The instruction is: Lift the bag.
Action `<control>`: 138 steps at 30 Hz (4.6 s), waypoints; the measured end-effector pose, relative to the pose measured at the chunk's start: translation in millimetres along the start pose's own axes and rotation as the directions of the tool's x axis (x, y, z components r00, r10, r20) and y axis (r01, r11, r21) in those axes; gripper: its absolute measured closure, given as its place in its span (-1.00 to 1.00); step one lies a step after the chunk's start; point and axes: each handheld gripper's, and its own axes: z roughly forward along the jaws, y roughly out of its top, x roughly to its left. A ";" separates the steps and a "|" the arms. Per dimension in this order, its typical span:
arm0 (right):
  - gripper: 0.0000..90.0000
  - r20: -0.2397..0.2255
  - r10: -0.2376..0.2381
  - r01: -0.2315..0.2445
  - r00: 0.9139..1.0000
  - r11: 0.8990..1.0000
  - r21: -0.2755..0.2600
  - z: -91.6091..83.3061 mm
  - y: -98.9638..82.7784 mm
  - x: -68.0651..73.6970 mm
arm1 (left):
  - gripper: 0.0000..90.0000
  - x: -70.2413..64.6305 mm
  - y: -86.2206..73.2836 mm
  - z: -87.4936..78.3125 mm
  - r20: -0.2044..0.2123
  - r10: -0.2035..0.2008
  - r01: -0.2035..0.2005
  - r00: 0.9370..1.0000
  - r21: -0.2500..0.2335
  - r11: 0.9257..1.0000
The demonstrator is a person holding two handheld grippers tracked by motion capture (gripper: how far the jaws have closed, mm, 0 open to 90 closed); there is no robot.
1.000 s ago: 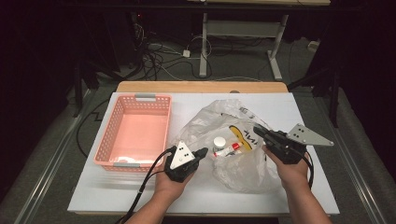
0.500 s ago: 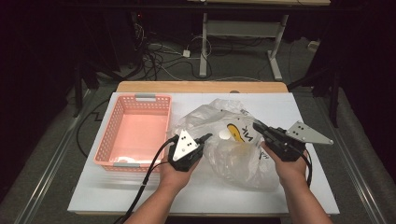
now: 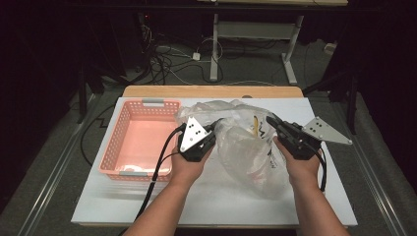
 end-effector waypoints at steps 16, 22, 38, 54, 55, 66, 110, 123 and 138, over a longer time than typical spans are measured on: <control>1.00 0.102 0.008 0.004 0.995 0.993 -0.116 5.6 61.8 -27.1 | 0.96 19.4 83.3 22.6 -0.044 0.081 -0.085 0.996 -0.077 0.993; 1.00 0.139 0.023 0.001 0.990 0.985 -0.175 -0.8 87.1 -38.8 | 0.96 21.6 103.7 30.0 -0.050 0.088 -0.092 0.995 -0.102 0.990; 1.00 0.136 0.018 -0.017 0.990 1.000 -0.008 23.9 28.9 -43.8 | 0.95 39.0 50.7 42.2 -0.065 0.025 -0.023 0.998 0.029 0.999; 1.00 0.153 0.033 -0.054 0.988 0.989 0.135 41.6 -10.7 -51.2 | 0.18 32.0 13.9 -12.9 0.000 -0.017 0.017 1.000 0.106 0.994; 1.00 0.155 0.036 -0.058 0.987 0.988 0.141 41.9 -11.7 -51.9 | 0.12 30.0 12.5 -16.4 0.001 -0.015 0.015 1.000 0.107 0.994; 1.00 0.171 0.038 -0.068 0.984 0.983 0.170 41.0 -18.7 -59.6 | -0.25 6.2 -25.0 -60.9 0.036 -0.068 0.062 0.997 0.135 0.989; 0.58 0.112 -0.004 -0.004 0.994 0.997 0.071 -48.6 4.4 -43.0 | -1.00 -31.5 -109.7 -21.7 0.122 -0.164 0.096 0.979 0.431 0.897; -0.14 0.054 0.005 -0.021 0.999 0.951 0.309 -39.2 -62.4 -29.7 | -1.00 -30.6 -113.3 -21.8 0.111 -0.158 0.095 0.981 0.431 0.897; -1.00 0.046 0.030 -0.047 0.999 0.903 0.428 -58.5 -116.3 -11.4 | -1.00 -31.4 -122.2 -24.8 0.108 -0.155 0.095 0.982 0.427 0.899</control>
